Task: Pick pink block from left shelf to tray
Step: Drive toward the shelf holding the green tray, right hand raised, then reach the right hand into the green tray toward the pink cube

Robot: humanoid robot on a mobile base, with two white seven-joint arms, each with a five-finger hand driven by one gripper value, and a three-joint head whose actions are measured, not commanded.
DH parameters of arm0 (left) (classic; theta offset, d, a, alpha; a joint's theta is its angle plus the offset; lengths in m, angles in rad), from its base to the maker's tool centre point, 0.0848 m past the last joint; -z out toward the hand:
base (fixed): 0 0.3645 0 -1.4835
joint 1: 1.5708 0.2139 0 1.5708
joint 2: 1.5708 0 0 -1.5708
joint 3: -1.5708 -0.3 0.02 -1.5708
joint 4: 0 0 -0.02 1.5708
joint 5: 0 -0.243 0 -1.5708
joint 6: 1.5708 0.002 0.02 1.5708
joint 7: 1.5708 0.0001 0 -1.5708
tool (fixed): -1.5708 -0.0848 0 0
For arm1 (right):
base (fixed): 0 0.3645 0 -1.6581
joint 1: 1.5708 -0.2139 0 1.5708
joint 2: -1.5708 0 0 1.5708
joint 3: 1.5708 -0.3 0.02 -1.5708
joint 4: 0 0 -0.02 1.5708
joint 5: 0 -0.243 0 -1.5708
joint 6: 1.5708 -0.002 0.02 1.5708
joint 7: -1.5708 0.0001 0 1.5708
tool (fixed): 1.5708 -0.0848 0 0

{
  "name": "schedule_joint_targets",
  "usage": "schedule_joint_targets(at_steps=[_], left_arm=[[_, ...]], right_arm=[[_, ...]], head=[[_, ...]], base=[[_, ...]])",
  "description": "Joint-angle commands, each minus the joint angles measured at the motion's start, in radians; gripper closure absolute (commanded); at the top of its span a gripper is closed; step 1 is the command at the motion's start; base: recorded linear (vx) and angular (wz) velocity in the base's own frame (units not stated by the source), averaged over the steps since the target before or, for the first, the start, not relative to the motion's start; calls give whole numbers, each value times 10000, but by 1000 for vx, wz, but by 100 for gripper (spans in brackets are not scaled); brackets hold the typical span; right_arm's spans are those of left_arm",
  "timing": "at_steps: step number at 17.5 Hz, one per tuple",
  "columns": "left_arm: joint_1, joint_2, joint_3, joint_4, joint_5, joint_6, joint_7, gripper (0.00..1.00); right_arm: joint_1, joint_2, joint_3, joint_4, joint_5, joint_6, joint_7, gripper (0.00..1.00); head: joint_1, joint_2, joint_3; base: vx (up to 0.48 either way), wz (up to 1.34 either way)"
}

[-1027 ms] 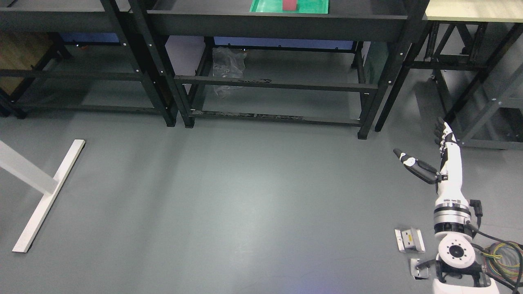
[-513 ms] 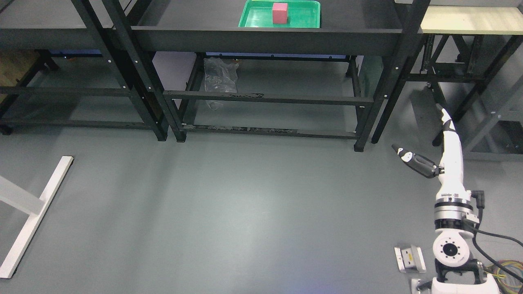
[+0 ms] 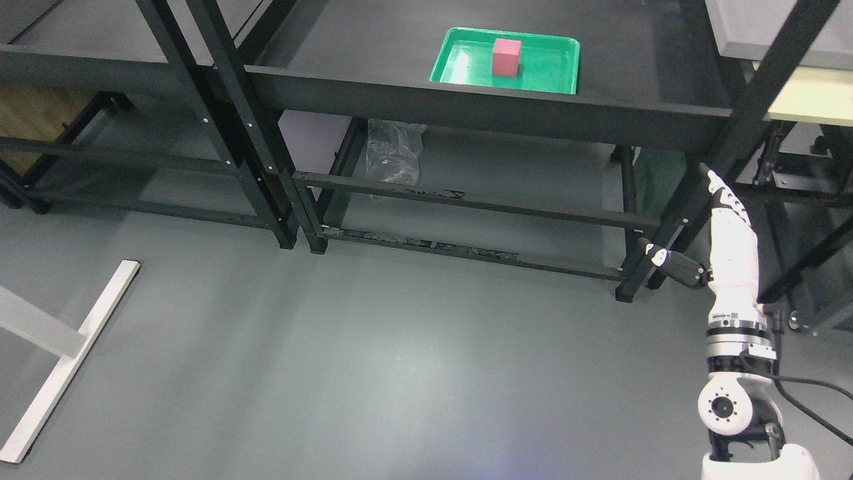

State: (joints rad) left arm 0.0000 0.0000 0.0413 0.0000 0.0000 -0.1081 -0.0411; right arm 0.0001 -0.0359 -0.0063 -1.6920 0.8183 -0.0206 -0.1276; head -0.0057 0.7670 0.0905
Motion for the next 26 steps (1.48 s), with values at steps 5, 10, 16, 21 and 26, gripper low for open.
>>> schedule_joint_targets(at_steps=[5, 10, 16, 21, 26], left_arm=[[-307, 175, 1, -175, -15, -8, -4, 0], [-307, 175, 1, -175, -15, -8, -4, 0], [-307, 175, 1, -175, -15, -8, -4, 0], [-307, 175, 1, -175, -15, -8, -4, 0], [-307, 175, 1, -175, -15, -8, -4, 0]], right_arm=[[321, -9, 185, -77, 2049, 7, -13, 0], [306, -40, 139, -77, 2049, 7, 125, 0], [290, -40, 124, -61, 2033, 22, 2333, 0], [290, -86, 124, 30, 2033, 22, 2456, 0], [305, -162, 185, 138, 2094, 22, 2778, 0]], head=[[0, 0, 0], [0, 0, 0], [0, 0, 0], [0, 0, 0], [0, 0, 0]], base=[[337, 226], [355, 145], [309, 143], [275, 105], [231, 35]])
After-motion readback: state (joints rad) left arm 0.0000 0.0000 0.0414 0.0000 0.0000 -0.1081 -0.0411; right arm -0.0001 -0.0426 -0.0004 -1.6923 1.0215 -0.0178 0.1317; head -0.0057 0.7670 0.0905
